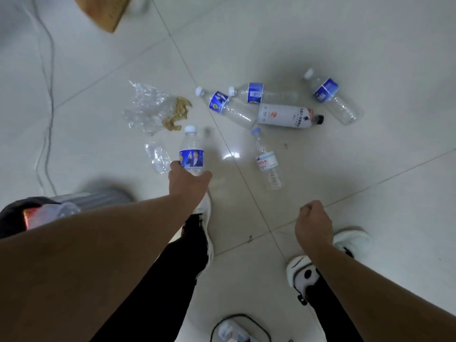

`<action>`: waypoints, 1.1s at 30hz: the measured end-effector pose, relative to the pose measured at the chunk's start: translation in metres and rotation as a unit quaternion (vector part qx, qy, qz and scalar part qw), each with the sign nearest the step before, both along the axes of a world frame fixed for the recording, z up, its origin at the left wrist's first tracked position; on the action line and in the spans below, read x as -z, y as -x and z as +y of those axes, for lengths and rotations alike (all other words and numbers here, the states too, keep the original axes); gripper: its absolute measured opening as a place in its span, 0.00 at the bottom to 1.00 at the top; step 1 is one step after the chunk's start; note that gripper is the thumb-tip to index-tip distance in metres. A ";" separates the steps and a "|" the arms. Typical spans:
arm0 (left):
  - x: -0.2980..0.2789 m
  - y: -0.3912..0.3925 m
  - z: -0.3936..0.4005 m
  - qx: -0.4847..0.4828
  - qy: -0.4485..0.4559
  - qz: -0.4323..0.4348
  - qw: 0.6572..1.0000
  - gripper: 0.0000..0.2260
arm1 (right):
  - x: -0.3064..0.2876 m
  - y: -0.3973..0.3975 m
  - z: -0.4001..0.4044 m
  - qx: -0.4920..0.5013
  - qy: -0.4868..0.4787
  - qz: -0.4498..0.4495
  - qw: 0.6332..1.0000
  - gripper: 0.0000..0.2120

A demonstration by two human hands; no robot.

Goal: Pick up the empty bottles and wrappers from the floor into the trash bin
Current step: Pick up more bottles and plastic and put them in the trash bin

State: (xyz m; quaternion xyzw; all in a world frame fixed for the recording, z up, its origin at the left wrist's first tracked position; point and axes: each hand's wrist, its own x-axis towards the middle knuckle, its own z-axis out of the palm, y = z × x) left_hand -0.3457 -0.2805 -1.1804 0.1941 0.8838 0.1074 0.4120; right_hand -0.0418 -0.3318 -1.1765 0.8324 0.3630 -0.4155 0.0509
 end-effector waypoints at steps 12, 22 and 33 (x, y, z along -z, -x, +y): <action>-0.077 0.099 0.002 0.142 0.015 0.025 0.989 0.35 | -0.080 0.079 0.085 -0.082 -0.031 0.026 0.996 0.33; -0.024 0.150 0.056 0.263 -0.054 0.131 0.954 0.37 | 0.014 0.102 0.110 -0.074 -0.012 0.010 0.997 0.50; 0.151 0.165 0.154 0.350 0.056 0.074 0.932 0.50 | 0.158 0.093 0.116 -0.182 -0.056 -0.047 0.981 0.35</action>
